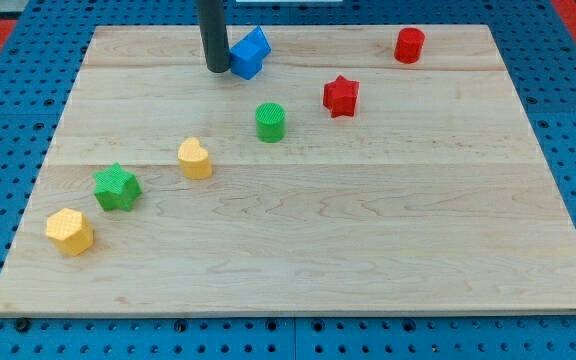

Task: Move the blue cube to the right bottom the red blocks

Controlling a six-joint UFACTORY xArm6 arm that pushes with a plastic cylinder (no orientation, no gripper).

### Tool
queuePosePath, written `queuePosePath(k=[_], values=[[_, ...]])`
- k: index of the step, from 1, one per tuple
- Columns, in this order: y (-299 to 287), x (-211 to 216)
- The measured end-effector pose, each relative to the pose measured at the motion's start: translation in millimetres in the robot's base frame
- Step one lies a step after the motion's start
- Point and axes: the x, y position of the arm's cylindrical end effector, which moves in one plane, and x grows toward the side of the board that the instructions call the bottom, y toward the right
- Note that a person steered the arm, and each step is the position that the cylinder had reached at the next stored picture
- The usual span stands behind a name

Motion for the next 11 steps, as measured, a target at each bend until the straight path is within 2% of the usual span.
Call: queuePosePath(k=[1,2,3,4,5,6,7,10,11], values=[[10,-15],[-8,-25],[35,-27],[116,-26],[153,-21],[90,-24],[87,1],[168,12],[178,-2]])
